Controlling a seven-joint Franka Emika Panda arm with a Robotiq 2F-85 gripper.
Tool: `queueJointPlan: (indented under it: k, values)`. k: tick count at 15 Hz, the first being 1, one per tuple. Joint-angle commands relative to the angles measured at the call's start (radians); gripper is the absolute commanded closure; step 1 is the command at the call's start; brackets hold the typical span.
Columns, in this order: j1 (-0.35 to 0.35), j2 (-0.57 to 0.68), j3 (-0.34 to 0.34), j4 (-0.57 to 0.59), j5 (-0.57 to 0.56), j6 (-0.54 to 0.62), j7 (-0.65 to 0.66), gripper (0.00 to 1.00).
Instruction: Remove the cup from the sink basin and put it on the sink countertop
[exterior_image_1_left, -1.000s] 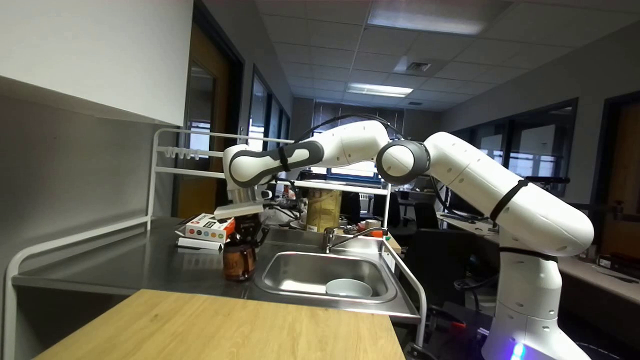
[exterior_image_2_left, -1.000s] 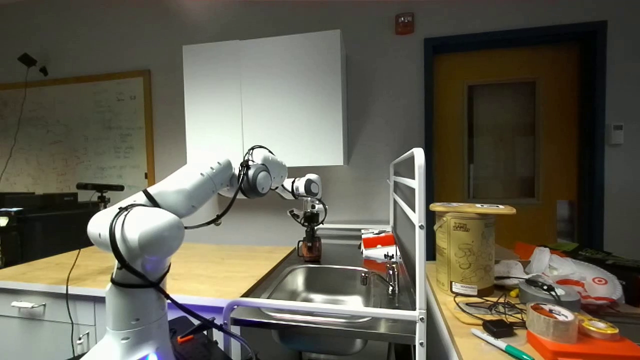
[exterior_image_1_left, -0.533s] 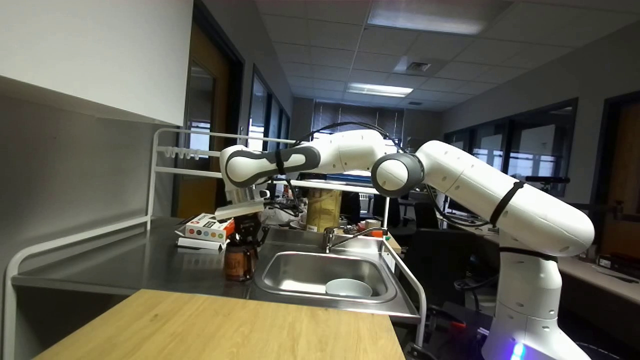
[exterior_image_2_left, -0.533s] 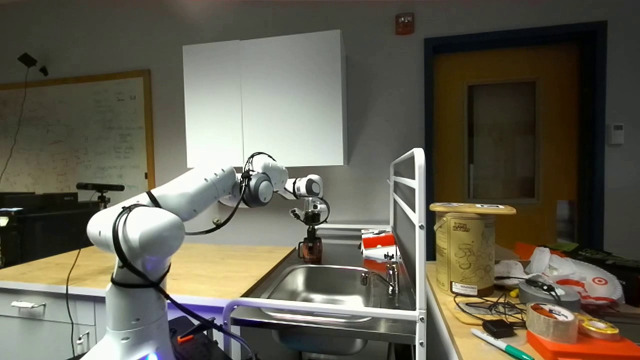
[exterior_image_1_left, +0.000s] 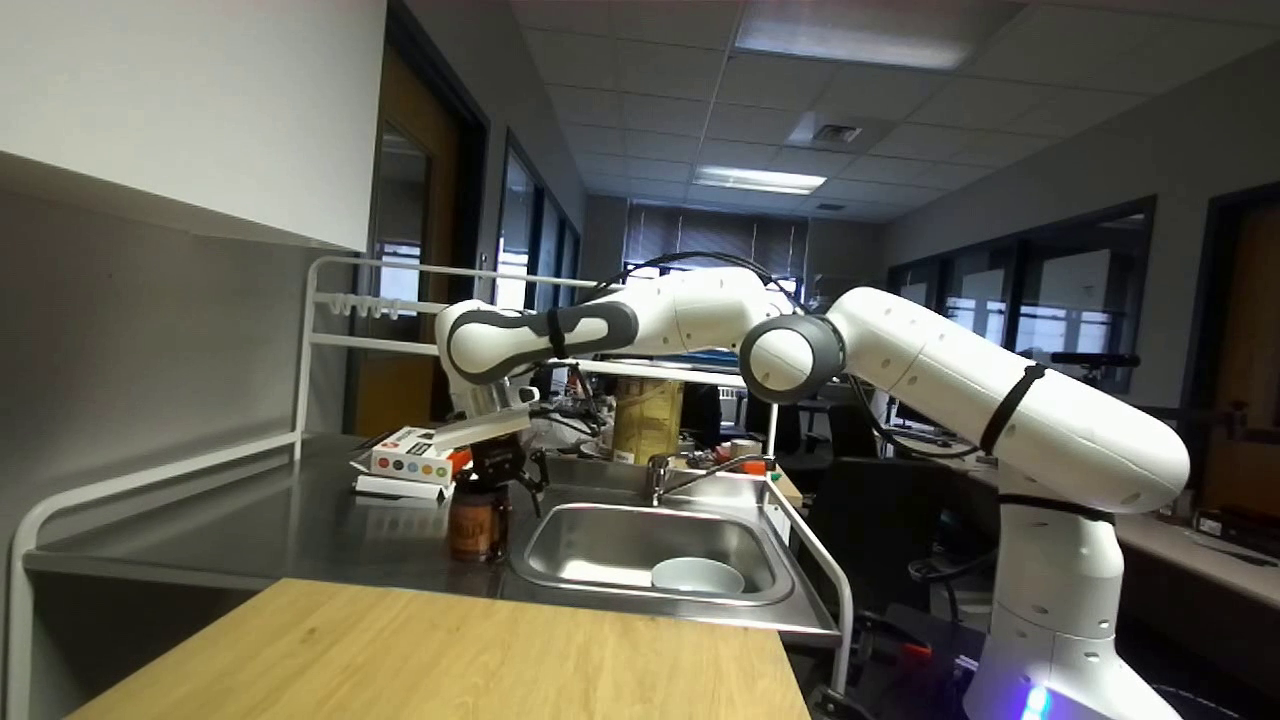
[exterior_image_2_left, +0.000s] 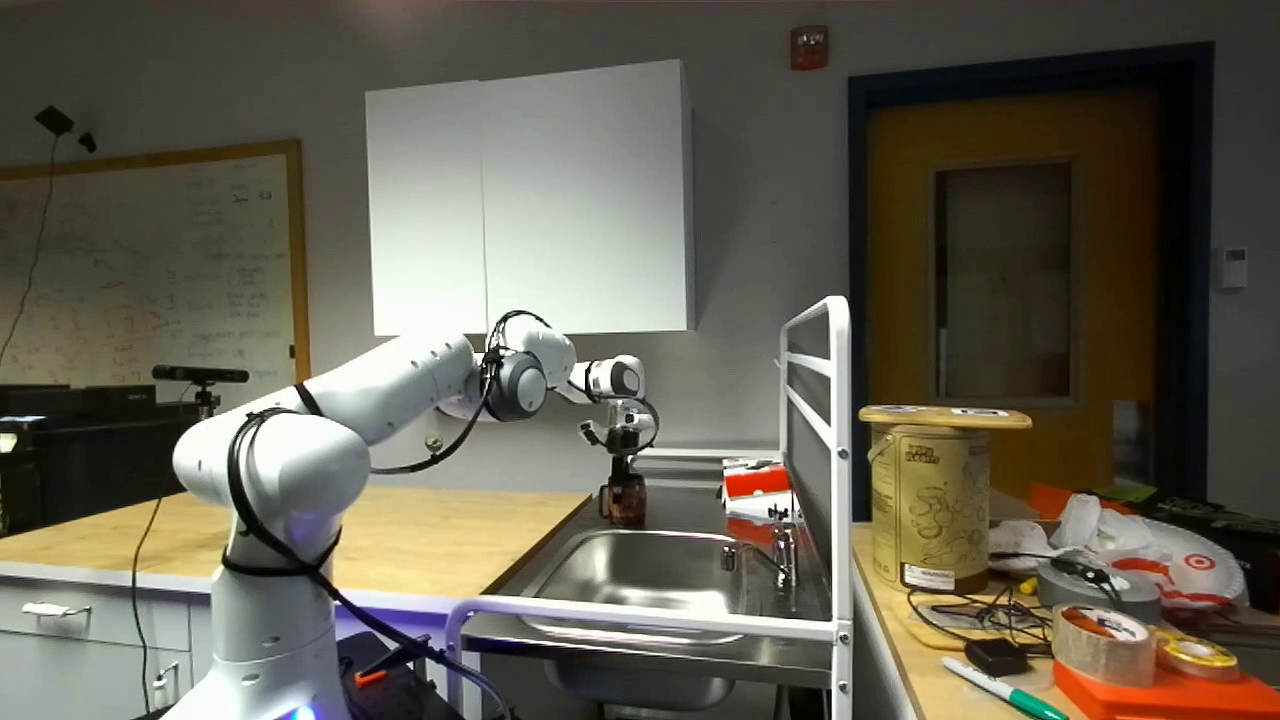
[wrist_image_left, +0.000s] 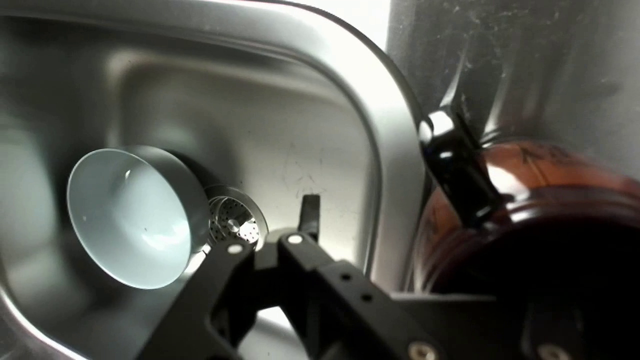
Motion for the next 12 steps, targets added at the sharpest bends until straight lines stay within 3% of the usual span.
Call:
queueJointPlan:
  k: [1,9,12]
  values:
    - [0.014,-0.028,-0.008,0.014,-0.013,-0.035,0.012,0.00]
    - [0.050,-0.161,-0.013,-0.027,-0.024,-0.024,0.051,0.00]
    - [0.063,-0.189,-0.020,-0.026,-0.034,-0.071,0.056,0.00]
